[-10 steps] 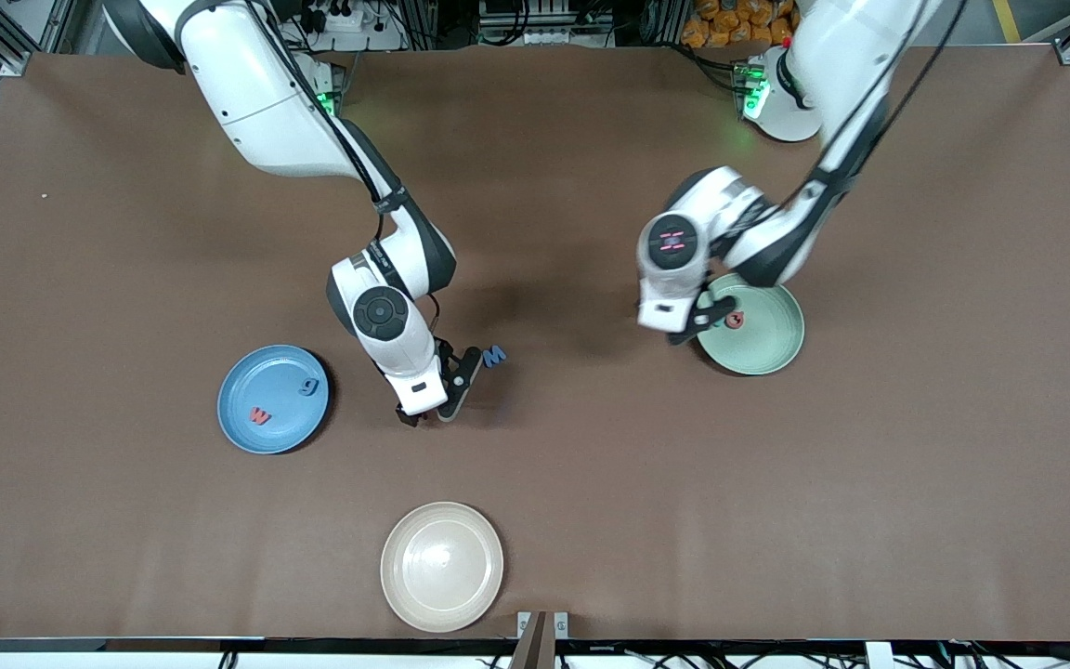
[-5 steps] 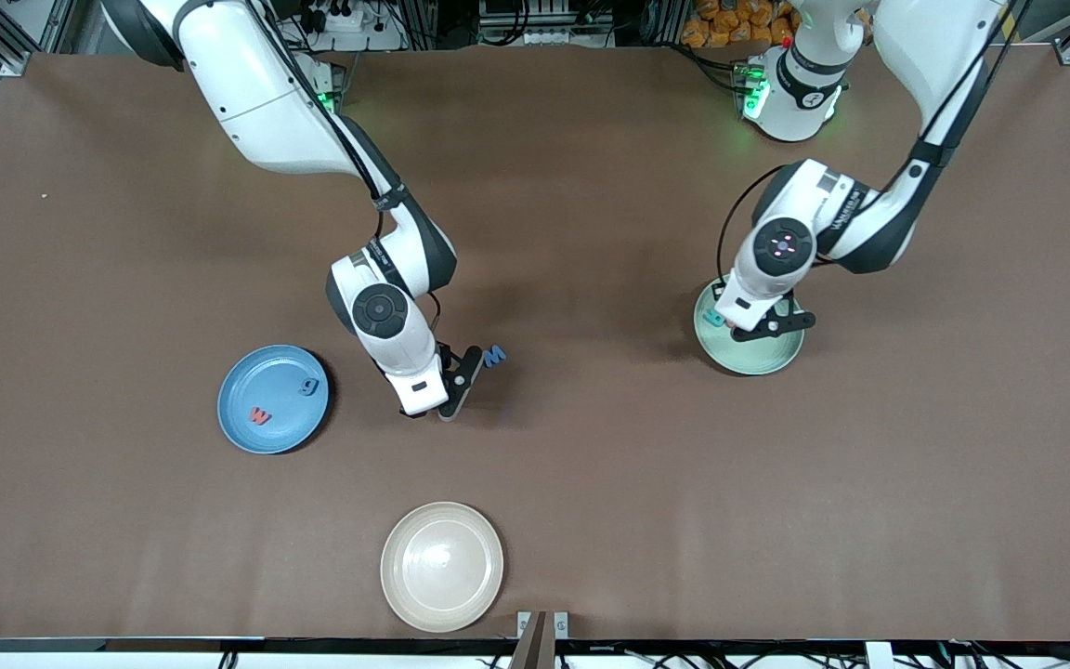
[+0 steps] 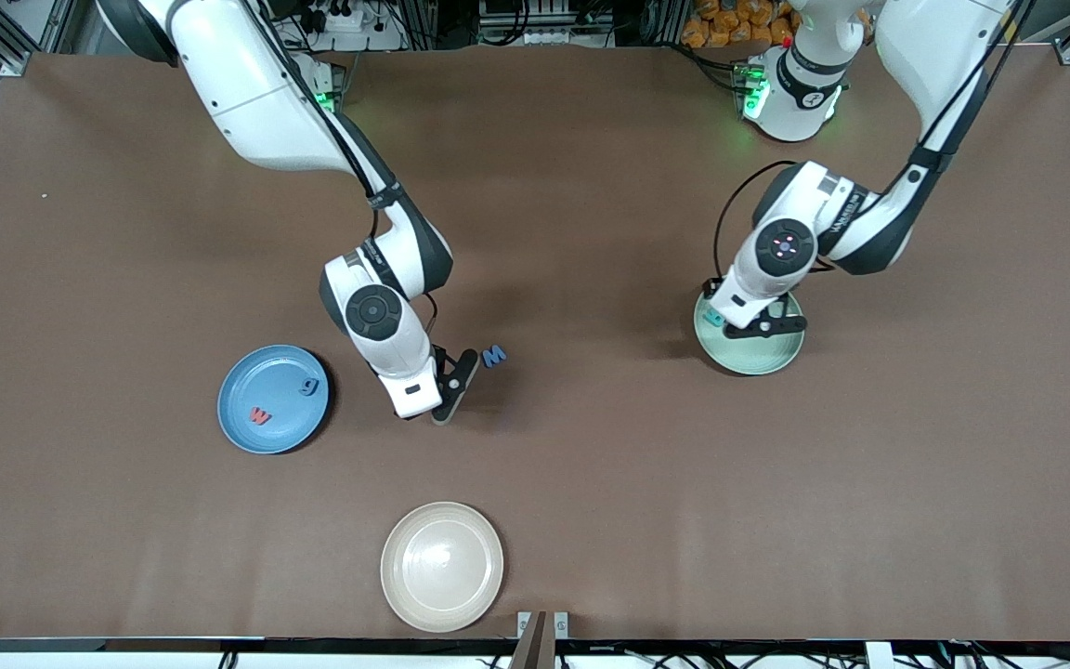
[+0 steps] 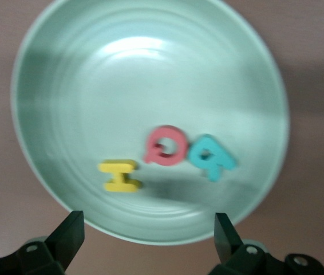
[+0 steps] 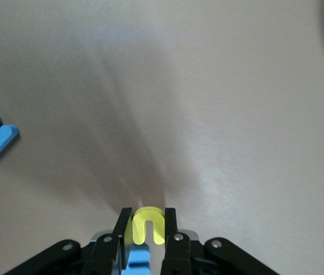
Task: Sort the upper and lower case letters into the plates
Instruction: 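Place the H on the green plate while the right gripper places c, then lower the left gripper and grasp the blue W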
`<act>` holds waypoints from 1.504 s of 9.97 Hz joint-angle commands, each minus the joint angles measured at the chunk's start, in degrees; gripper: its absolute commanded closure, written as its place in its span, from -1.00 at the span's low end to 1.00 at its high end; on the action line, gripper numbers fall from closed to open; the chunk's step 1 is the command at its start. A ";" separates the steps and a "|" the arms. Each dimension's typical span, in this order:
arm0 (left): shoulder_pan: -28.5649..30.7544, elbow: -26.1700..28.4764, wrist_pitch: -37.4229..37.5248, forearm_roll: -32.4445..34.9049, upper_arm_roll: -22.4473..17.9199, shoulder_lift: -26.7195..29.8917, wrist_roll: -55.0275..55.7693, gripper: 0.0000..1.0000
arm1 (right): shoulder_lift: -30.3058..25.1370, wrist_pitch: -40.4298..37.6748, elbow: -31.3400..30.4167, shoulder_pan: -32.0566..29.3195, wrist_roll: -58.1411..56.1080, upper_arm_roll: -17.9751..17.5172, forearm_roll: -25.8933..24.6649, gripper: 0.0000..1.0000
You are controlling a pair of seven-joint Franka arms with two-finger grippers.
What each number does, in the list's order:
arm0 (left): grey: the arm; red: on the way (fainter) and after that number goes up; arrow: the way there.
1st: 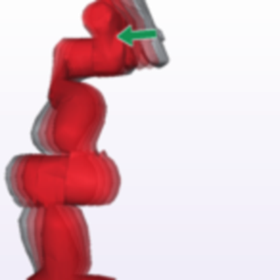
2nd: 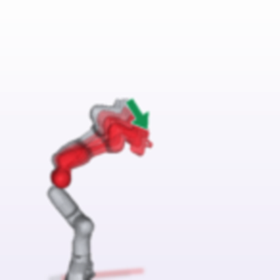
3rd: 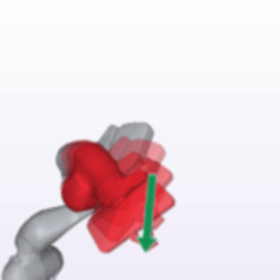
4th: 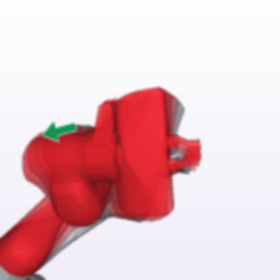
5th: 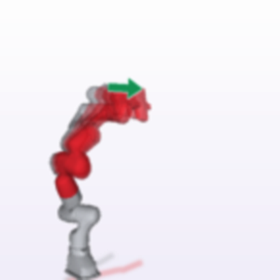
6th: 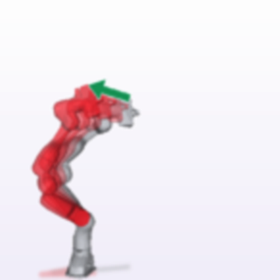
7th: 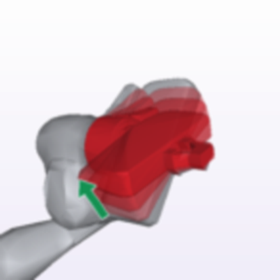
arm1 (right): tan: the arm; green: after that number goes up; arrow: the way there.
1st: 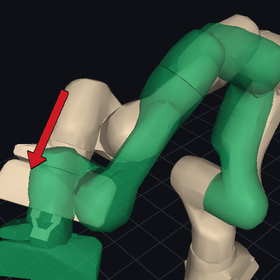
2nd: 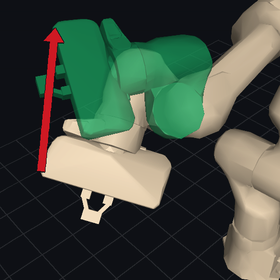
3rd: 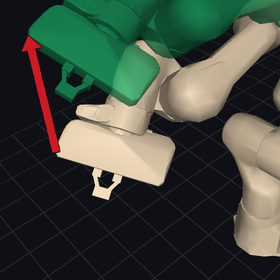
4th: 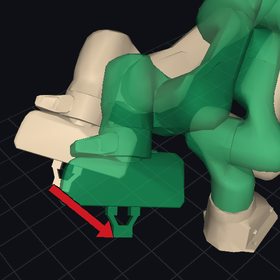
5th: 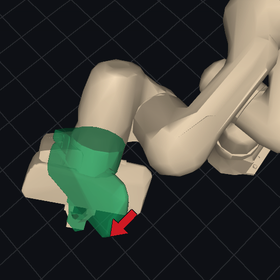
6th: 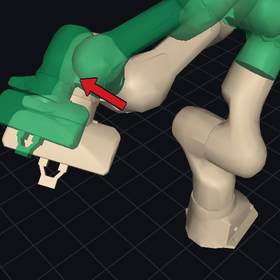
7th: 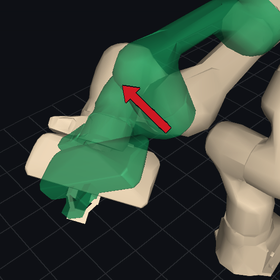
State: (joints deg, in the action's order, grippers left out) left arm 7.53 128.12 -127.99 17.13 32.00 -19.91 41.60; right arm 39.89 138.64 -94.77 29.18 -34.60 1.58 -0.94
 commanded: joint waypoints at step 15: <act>-27.75 -31.16 -7.28 19.17 4.12 -23.42 12.48 -1.00 | -2.90 -3.22 -2.26 -5.55 -0.56 1.06 -1.61 -1.00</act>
State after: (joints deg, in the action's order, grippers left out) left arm -19.48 100.05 -135.16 34.93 36.77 -41.97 64.72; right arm 35.70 133.18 -96.78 22.61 -35.79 3.08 -2.44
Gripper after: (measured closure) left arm 0.000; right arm 0.000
